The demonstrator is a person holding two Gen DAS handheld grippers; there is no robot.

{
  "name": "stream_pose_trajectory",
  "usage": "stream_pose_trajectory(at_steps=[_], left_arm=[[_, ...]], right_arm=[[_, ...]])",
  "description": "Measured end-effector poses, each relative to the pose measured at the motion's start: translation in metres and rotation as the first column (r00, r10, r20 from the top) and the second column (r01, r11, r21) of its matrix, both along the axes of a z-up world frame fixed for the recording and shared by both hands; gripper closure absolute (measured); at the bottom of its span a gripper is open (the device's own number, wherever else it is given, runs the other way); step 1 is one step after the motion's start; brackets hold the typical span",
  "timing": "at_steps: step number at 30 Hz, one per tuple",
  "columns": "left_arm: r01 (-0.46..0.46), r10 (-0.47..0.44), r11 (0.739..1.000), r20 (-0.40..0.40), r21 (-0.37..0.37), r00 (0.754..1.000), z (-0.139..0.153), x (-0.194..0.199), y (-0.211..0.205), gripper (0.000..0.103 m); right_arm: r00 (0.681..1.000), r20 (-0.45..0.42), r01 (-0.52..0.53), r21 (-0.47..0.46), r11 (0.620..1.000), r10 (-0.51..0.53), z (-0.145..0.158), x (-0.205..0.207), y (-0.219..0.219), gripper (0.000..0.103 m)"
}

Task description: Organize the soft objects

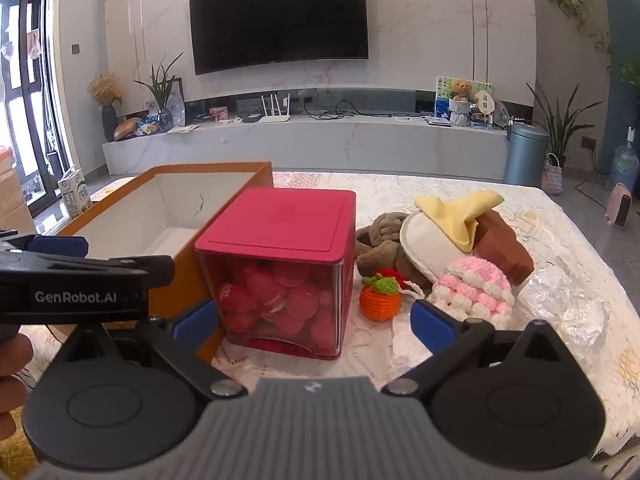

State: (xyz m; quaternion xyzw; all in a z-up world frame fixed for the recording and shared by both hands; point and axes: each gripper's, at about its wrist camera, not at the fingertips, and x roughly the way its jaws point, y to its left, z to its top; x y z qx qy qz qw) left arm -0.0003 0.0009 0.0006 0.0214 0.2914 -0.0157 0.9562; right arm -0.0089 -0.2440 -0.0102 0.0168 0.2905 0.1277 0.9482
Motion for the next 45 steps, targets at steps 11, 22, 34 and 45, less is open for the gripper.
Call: stream_pose_trajectory(at_steps=[11, 22, 34, 45], left_arm=[[0.001, -0.002, 0.999, 0.019, 0.046, 1.000, -0.002, -0.002, -0.007, 0.000], [0.000, 0.000, 1.000, 0.000, 0.012, 1.000, -0.004, -0.001, -0.004, 0.000], [-0.003, 0.003, 1.000, -0.012, 0.013, 1.000, -0.009, 0.000, -0.006, 0.000], [-0.010, 0.010, 1.000, -0.037, 0.009, 0.999, -0.009, 0.002, -0.006, 0.000]], right_arm=[[1.000, -0.006, 0.003, -0.013, 1.000, -0.003, 0.004, -0.005, 0.000, 0.003], [1.000, -0.021, 0.005, -0.003, 1.000, -0.005, 0.002, -0.004, 0.001, 0.003], [0.999, -0.034, 0.003, 0.000, 1.000, -0.003, 0.001, -0.003, -0.001, 0.003], [0.999, -0.046, 0.005, -0.002, 1.000, -0.005, 0.000, -0.002, -0.001, 0.003]])
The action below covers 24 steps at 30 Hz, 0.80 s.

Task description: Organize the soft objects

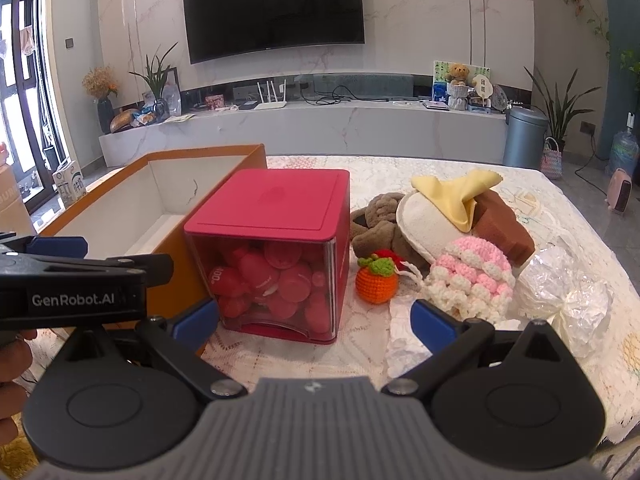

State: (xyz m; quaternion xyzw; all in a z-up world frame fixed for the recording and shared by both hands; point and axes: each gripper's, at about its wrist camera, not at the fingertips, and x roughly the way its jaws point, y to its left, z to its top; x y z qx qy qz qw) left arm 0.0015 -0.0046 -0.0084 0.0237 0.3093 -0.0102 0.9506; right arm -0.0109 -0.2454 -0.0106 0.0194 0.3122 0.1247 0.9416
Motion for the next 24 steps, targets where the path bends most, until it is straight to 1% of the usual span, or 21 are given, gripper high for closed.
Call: stream_pose_trajectory(at_steps=[24], left_arm=[[-0.006, 0.006, 1.000, -0.005, 0.008, 1.000, 0.0013, -0.0005, -0.0005, 0.000]], right_arm=[[1.000, -0.013, -0.007, 0.010, 1.000, 0.007, -0.0010, -0.0002, 0.0001, 0.003]])
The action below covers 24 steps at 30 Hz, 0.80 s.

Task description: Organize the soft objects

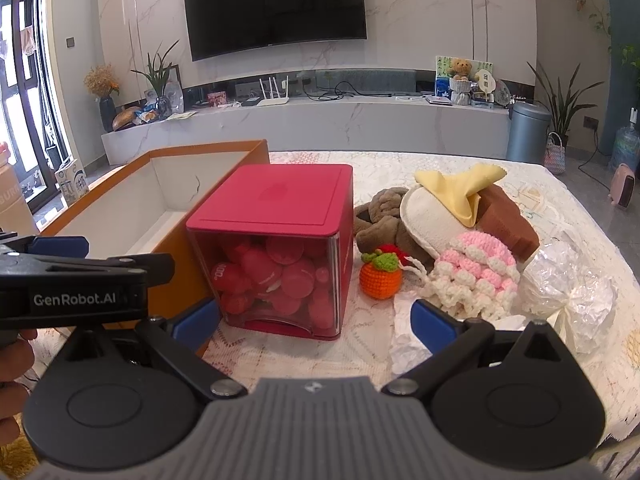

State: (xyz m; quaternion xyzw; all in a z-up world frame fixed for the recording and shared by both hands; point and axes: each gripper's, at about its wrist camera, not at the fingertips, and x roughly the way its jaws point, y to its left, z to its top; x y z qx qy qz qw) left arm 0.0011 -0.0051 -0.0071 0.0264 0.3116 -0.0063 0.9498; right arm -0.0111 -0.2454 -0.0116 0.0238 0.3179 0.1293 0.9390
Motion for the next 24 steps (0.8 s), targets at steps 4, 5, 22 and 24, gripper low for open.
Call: stream_pose_trajectory(at_steps=[4, 5, 22, 24], left_arm=[[-0.001, 0.001, 1.000, 0.002, 0.004, 1.000, 0.0003, -0.0002, -0.0004, 0.000], [-0.001, 0.001, 1.000, 0.001, 0.005, 1.000, 0.0003, -0.0002, -0.0005, 0.000], [0.008, -0.008, 0.999, 0.006, 0.037, 1.000, 0.0022, -0.0005, -0.0053, 0.000], [0.007, -0.007, 0.999, 0.004, 0.035, 1.000, 0.0023, -0.0005, -0.0055, 0.000]], right_arm=[[1.000, -0.002, -0.001, 0.003, 1.000, 0.001, 0.0000, 0.0003, -0.0001, 0.003], [1.000, -0.003, -0.001, 0.002, 1.000, 0.001, -0.0002, 0.0007, -0.0001, 0.003], [1.000, -0.006, 0.006, 0.002, 1.000, -0.006, -0.0007, -0.0009, -0.0003, 0.003], [1.000, -0.010, 0.004, 0.006, 1.000, -0.004, -0.0008, -0.0007, -0.0007, 0.003]])
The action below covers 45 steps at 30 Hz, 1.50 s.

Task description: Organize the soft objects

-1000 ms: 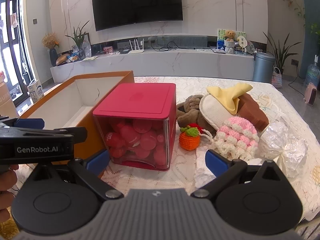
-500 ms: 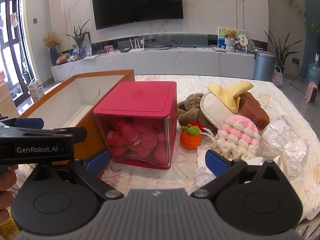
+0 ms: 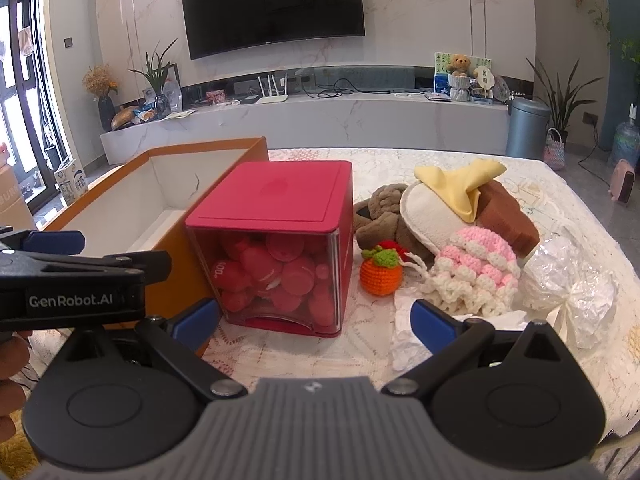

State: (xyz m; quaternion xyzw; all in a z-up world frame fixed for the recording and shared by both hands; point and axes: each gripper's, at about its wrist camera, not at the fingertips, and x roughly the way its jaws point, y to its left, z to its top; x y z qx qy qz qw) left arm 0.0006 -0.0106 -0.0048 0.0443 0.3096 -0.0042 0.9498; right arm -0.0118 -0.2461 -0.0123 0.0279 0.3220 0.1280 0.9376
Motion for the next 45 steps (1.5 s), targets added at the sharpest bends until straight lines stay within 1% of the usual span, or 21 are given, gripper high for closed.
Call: stream_pose_trajectory(at_steps=[4, 8, 11, 14, 17, 19, 21, 23, 24, 26, 27, 28, 31, 33, 35, 36, 37, 38, 40, 43, 45], left_arm=[[-0.013, 0.013, 1.000, -0.005, -0.006, 1.000, 0.005, -0.001, 0.000, 0.000], [-0.028, 0.029, 0.998, 0.025, -0.054, 0.999, 0.023, -0.007, 0.005, 0.000], [-0.031, 0.034, 0.996, 0.036, -0.089, 0.999, 0.035, -0.009, 0.006, 0.000], [-0.020, 0.025, 0.995, 0.044, -0.102, 0.999, 0.042, -0.011, 0.003, 0.000], [-0.001, 0.006, 0.996, 0.047, -0.093, 0.999, 0.044, -0.010, -0.004, 0.000], [0.006, -0.002, 0.997, 0.051, -0.077, 0.999, 0.044, -0.009, -0.010, 0.000], [0.007, -0.004, 0.998, 0.048, -0.069, 0.999, 0.042, -0.007, -0.013, 0.000], [0.007, -0.005, 0.997, 0.020, -0.077, 1.000, 0.038, -0.001, -0.016, 0.000], [0.004, -0.003, 0.996, 0.001, -0.092, 1.000, 0.036, 0.002, -0.017, 0.000], [-0.001, -0.003, 0.992, -0.026, -0.126, 1.000, 0.032, 0.003, -0.017, 0.000], [0.005, -0.010, 0.991, -0.033, -0.131, 0.999, 0.030, 0.002, -0.018, 0.000], [0.014, -0.019, 0.992, -0.036, -0.126, 0.999, 0.029, 0.002, -0.018, 0.000], [0.025, -0.027, 0.995, -0.024, -0.097, 0.999, 0.026, -0.001, -0.021, 0.000], [0.019, -0.022, 0.995, -0.030, -0.100, 0.999, 0.023, 0.001, -0.024, 0.000], [0.022, -0.027, 0.994, -0.043, -0.104, 0.999, 0.020, 0.002, -0.025, 0.000], [0.027, -0.032, 0.994, -0.046, -0.104, 0.998, 0.019, 0.003, -0.025, 0.000], [0.029, -0.034, 0.994, -0.051, -0.104, 0.998, 0.018, 0.004, -0.026, 0.000], [0.029, -0.035, 0.994, -0.054, -0.102, 0.998, 0.018, 0.004, -0.026, 0.000], [0.026, -0.032, 0.995, -0.054, -0.100, 0.998, 0.018, 0.005, -0.026, 0.000], [0.035, -0.041, 0.995, -0.055, -0.098, 0.998, 0.017, 0.005, -0.025, 0.000], [0.049, -0.054, 0.995, -0.059, -0.091, 0.997, 0.016, 0.005, -0.025, 0.000]], right_arm=[[1.000, 0.008, 0.000, 0.001, 1.000, 0.000, 0.001, -0.001, -0.001, 0.003], [0.999, 0.032, 0.035, 0.049, 0.998, -0.037, 0.014, -0.004, -0.015, 0.003], [0.991, 0.090, 0.098, 0.013, 0.995, -0.099, 0.028, -0.009, -0.027, 0.003], [0.984, 0.118, 0.137, -0.005, 0.991, -0.135, 0.043, -0.011, -0.046, 0.003], [0.973, 0.148, 0.193, -0.087, 0.977, -0.179, 0.060, -0.007, -0.072, 0.003], [0.953, 0.166, 0.273, -0.118, 0.955, -0.252, 0.073, -0.002, -0.100, 0.003], [0.930, 0.148, 0.351, -0.079, 0.933, -0.338, 0.086, 0.004, -0.133, 0.003], [0.911, 0.094, 0.402, 0.007, 0.916, -0.401, 0.094, 0.013, -0.163, 0.003], [0.901, 0.070, 0.425, 0.050, 0.904, -0.427, 0.095, 0.019, -0.175, 0.004], [0.870, 0.040, 0.484, 0.128, 0.866, -0.492, 0.092, 0.027, -0.192, 0.016], [0.861, 0.012, 0.501, 0.151, 0.852, -0.509, 0.086, 0.032, -0.197, 0.016], [0.868, -0.014, 0.492, 0.156, 0.857, -0.496, 0.079, 0.038, -0.195, 0.016], [0.939, -0.055, 0.344, 0.091, 0.935, -0.340, 0.049, 0.049, -0.174, 0.017], [0.966, -0.108, 0.240, 0.032, 0.970, -0.235, 0.025, 0.053, -0.155, 0.017], [0.988, -0.124, 0.089, -0.001, 0.996, -0.088, 0.008, 0.051, -0.139, 0.017], [0.993, -0.117, 0.001, -0.041, 0.999, -0.006, 0.003, 0.049, -0.130, 0.017], [0.992, -0.098, -0.083, -0.104, 0.991, 0.073, -0.001, 0.045, -0.120, 0.017], [0.986, -0.081, -0.155, -0.177, 0.972, 0.143, -0.003, 0.041, -0.110, 0.017], [0.967, -0.058, -0.253, -0.295, 0.921, 0.247, -0.007, 0.031, -0.095, 0.016], [0.928, -0.048, -0.362, -0.339, 0.868, 0.369, -0.009, 0.023, -0.085, 0.016], [0.884, -0.070, -0.453, -0.366, 0.813, 0.462, -0.011, 0.018, -0.080, 0.015]])
